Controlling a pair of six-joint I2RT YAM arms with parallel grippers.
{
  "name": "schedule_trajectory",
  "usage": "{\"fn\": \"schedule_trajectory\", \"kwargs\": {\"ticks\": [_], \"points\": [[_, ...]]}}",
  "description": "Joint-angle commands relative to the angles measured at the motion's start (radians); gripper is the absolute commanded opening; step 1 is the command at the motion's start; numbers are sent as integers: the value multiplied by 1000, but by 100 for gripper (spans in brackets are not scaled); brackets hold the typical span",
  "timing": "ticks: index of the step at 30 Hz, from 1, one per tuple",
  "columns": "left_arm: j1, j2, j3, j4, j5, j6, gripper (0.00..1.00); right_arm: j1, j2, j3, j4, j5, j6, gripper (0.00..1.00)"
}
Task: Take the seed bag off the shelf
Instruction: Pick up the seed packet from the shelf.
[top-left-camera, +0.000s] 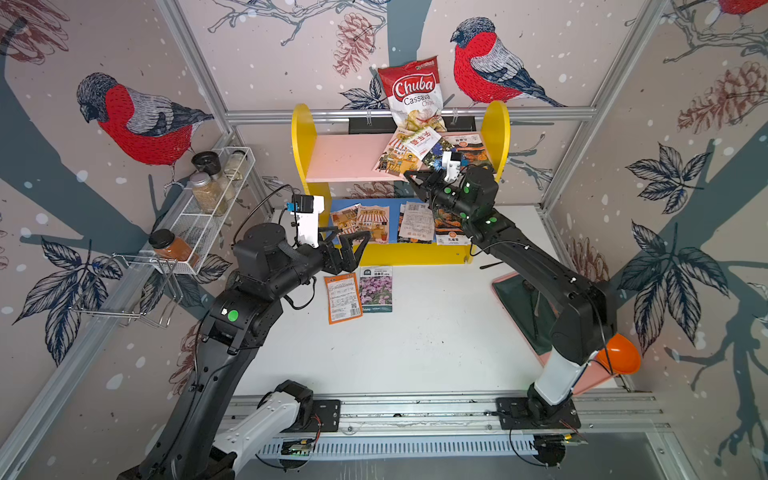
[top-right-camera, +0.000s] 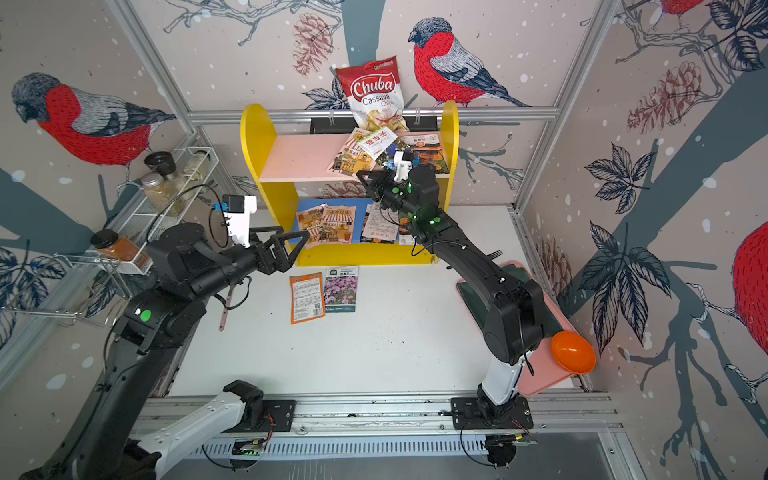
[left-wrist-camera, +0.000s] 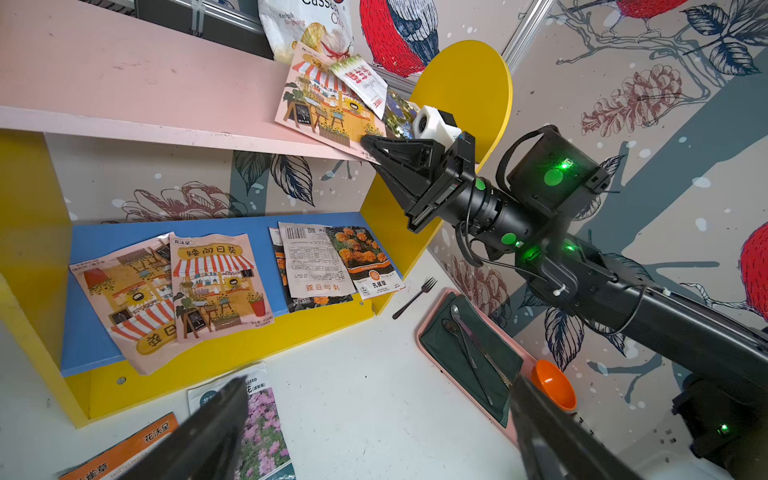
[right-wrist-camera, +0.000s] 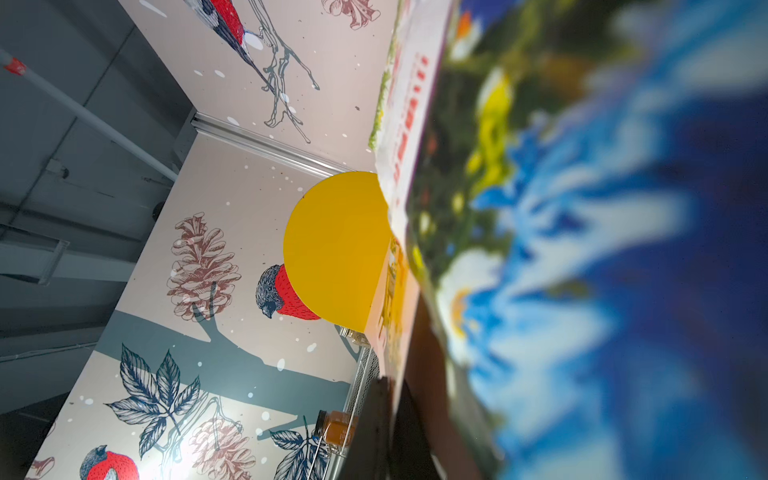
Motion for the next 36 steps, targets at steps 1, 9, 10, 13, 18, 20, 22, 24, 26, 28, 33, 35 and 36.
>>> {"fn": "schedule_trajectory", "kwargs": {"ticks": [1,9,10,13,18,20,22,24,26,28,33,35,36], "points": [[1,-4,0,7,-9,26,97,3,17,3,64,-34,63,0],[2,-21,-9,0,-25,30,97,-2,51,13,188,-101,155,0],[2,-21,-8,1,-25,30,97,-3,57,19,194,-108,160,0],[2,-16,-5,2,-25,29,97,-8,67,33,206,-118,177,0],[2,-6,-5,13,-19,22,97,-19,76,39,254,-149,220,0],[1,-1,-4,15,-16,20,97,-24,73,39,264,-159,226,0],[2,0,-6,18,-16,18,97,-28,73,47,257,-166,221,0],[2,1,-6,21,-12,16,97,-29,79,68,248,-186,213,0],[2,3,-6,22,-10,15,97,-29,86,106,203,-205,181,0],[2,5,-4,23,-8,13,97,-29,98,153,136,-225,138,0],[2,5,-3,22,-6,12,97,-31,124,251,40,-267,86,0],[2,6,-3,27,-4,10,97,-31,126,271,6,-274,64,0],[1,5,-5,26,-4,10,97,-30,128,278,-5,-278,58,0]]}}
